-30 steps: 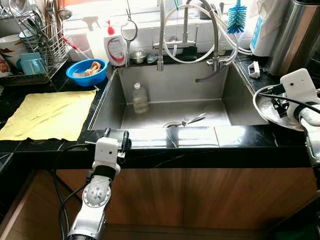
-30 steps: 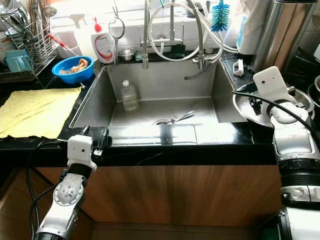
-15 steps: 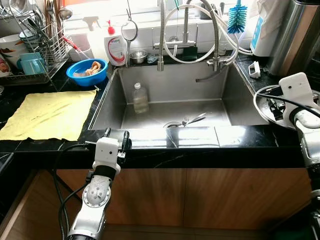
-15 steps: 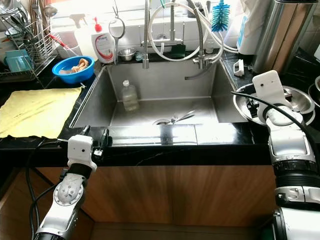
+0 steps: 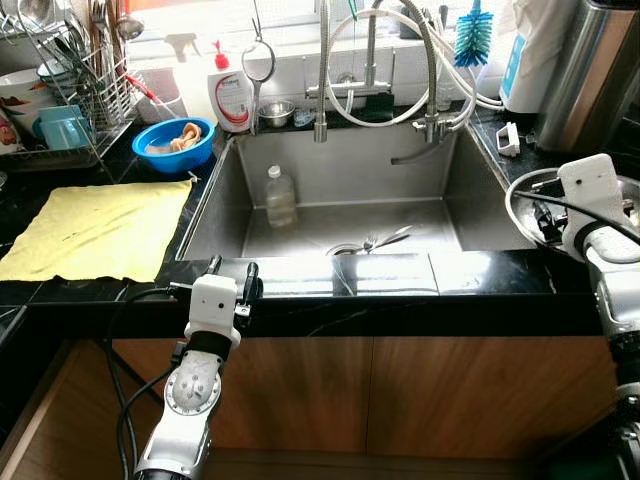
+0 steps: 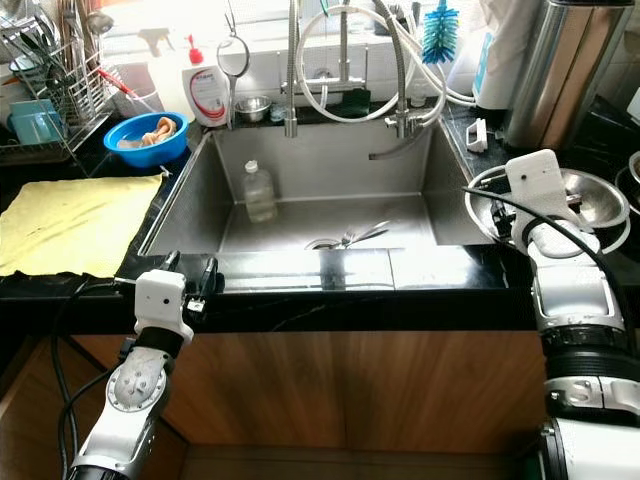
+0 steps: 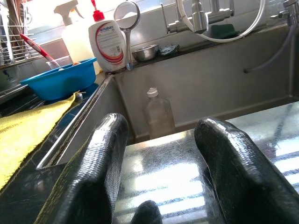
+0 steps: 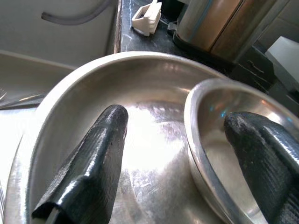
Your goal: Kitchen organization
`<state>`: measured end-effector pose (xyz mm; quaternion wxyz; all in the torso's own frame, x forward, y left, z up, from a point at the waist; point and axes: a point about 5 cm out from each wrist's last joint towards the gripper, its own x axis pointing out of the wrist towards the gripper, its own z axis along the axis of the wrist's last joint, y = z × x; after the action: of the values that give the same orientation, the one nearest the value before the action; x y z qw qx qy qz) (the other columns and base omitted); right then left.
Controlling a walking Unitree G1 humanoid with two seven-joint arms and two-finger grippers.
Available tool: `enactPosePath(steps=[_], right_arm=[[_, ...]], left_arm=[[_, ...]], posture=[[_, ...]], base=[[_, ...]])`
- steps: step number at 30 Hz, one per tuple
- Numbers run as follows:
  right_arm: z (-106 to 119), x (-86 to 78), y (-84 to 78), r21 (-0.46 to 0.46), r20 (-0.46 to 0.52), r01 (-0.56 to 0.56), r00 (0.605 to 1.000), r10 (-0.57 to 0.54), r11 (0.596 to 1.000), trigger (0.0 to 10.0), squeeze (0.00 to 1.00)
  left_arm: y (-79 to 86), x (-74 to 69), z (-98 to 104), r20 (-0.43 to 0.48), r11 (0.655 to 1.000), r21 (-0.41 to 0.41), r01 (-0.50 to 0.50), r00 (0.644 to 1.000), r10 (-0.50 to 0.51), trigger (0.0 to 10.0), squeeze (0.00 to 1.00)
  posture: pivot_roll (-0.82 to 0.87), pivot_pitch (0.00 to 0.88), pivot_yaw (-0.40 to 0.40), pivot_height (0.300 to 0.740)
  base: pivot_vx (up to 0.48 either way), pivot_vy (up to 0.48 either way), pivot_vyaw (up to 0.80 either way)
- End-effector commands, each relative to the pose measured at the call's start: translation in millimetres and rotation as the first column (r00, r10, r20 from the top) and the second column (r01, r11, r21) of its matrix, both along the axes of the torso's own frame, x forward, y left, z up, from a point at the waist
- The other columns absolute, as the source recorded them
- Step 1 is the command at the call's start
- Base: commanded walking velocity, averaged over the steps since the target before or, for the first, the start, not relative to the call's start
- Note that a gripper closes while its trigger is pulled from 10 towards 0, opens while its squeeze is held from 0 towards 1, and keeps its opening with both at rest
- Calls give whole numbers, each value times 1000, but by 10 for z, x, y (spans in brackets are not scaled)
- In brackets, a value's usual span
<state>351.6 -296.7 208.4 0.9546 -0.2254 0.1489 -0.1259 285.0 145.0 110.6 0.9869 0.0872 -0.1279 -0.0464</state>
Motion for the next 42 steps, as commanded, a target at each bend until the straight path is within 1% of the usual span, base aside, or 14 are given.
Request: enactPosePath(steps=[1,4,5,6,7,8,28,30,38,42], right_arm=[[-88,8,14,26,-32,9,999,-8,1000,10000,0],[-89,8,15,28,-30,9,1000,-8,1000,10000,0],[-88,8,14,28,-29,10,1000,-9,1000,9176,0],[-87,7,11,28,-27,11,1000,-10,1000,7255,0],[-86,7,11,28,-27,11,1000,-10,1000,7255,0],[-77,8,2,28,-22,15,1000,-14,1000,0,0],[-103,0,-10,30,-16,33,999,-33,999,0,0],[-90,6,-5,28,3,35,999,-35,999,0,0],[-65,25,37,28,13,21,1000,-21,999,0,0],[-10,39,67,18,47,11,999,-12,1000,0,0]], left_arm=[[11,-50,-162,-86,999,38,16,996,-13,10000,0],[13,-50,-161,-86,999,38,15,996,-12,10000,0],[14,-50,-160,-86,999,38,15,996,-11,10000,0],[15,-47,-159,-85,999,38,14,996,-10,10000,0],[16,-46,-158,-85,999,39,14,996,-10,10000,0],[16,-37,-151,-83,999,39,14,997,-11,10000,0],[31,-5,-111,-74,999,49,23,997,-19,10000,0],[30,-1,-111,-75,998,59,23,997,-19,10000,0],[31,2,-109,-74,998,51,21,997,-17,10000,0],[31,3,-110,-76,998,52,20,997,-16,10000,0]], posture=[[-146,0,88,740],[-146,0,88,740],[-146,0,88,740],[-146,0,88,740],[-146,0,88,740],[-145,0,87,740],[-137,0,97,740],[-137,0,97,740],[-136,0,96,740],[-136,0,96,740]], base=[[0,0,0],[0,0,0],[0,0,0],[0,0,0],[0,0,0],[0,0,0],[0,0,0],[0,0,0],[0,0,0],[0,0,0]])
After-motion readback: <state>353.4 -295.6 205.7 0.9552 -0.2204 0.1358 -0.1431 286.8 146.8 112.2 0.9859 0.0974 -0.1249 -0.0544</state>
